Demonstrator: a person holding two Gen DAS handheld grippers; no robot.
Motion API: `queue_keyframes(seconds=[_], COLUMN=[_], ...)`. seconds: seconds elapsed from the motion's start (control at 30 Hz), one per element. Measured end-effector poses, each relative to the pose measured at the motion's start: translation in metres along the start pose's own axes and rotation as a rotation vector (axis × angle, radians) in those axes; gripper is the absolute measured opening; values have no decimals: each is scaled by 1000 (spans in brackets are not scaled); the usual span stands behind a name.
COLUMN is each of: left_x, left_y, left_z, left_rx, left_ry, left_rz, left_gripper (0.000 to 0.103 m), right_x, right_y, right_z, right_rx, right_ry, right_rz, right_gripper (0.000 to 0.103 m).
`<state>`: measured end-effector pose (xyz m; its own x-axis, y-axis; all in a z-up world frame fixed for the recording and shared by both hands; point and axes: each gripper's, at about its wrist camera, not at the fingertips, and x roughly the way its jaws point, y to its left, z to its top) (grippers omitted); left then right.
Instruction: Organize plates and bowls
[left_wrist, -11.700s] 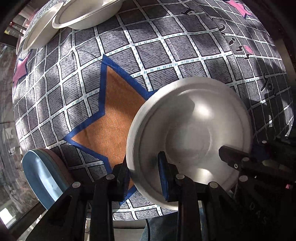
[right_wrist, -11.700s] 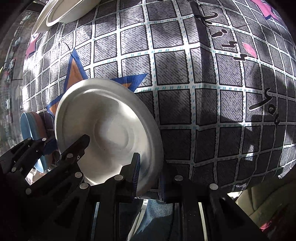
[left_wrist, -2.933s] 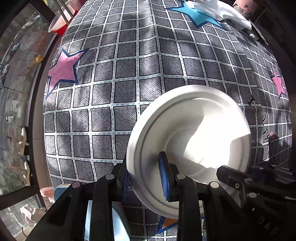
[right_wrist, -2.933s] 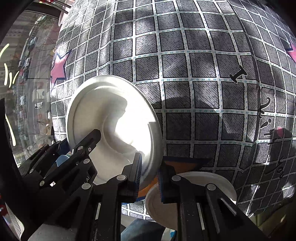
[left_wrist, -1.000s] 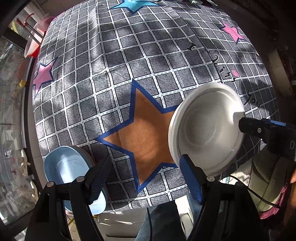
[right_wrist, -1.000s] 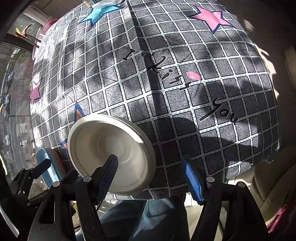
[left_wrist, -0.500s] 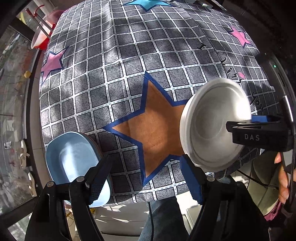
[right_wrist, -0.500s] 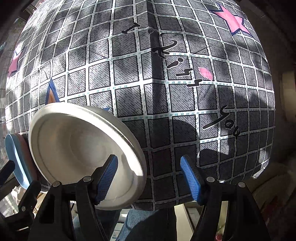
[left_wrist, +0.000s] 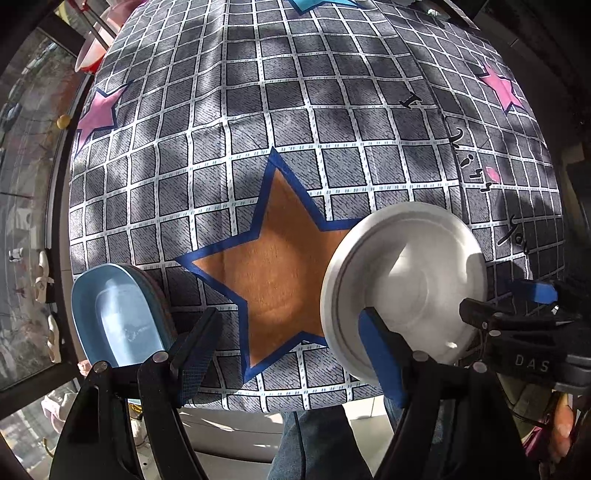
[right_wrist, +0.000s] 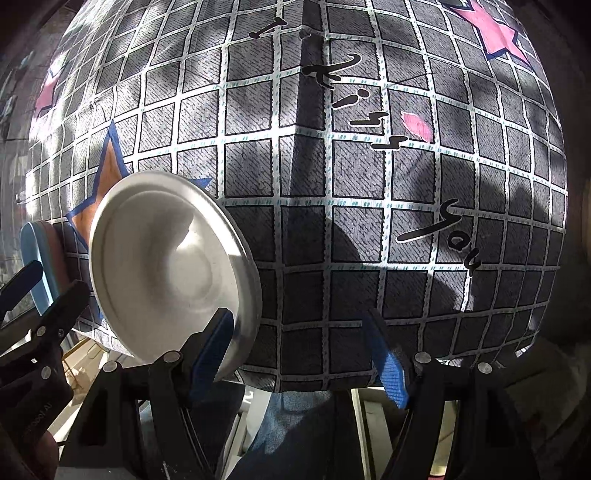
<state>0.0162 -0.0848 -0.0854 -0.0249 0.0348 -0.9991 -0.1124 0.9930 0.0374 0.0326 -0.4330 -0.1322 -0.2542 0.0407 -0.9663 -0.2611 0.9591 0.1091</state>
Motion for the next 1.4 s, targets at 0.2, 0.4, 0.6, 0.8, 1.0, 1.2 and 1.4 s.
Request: queue_keyframes(seconds=[0.2, 0.4, 0.6, 0.8, 1.0, 1.2, 1.4], left_x=[9, 17, 33, 48, 57, 61, 66], left_y=[-11, -12, -11, -14, -22, -42, -53], left_z=[5, 8, 12, 13, 11, 13, 11], left_rx=[3, 1, 13, 32, 54, 75, 78], left_ry=[23, 38, 63, 82, 92, 97, 99], left_rz=[17, 30, 50, 69, 53, 39, 39], left_gripper=[79, 79, 79, 79, 79, 79, 80], right_x=[1, -2, 6, 17, 14, 15, 23], right_y=[-25, -40, -21, -12, -20, -36, -41], right_z=[-10, -13, 1, 3, -3, -15, -22], right_rx=[38, 47, 32, 35, 33, 48, 88], right_ry=[-5, -11, 3, 20, 24, 25, 22], right_rz=[53, 79, 75, 70, 34, 37, 77], right_gripper=[82, 82, 82, 82, 82, 82, 82])
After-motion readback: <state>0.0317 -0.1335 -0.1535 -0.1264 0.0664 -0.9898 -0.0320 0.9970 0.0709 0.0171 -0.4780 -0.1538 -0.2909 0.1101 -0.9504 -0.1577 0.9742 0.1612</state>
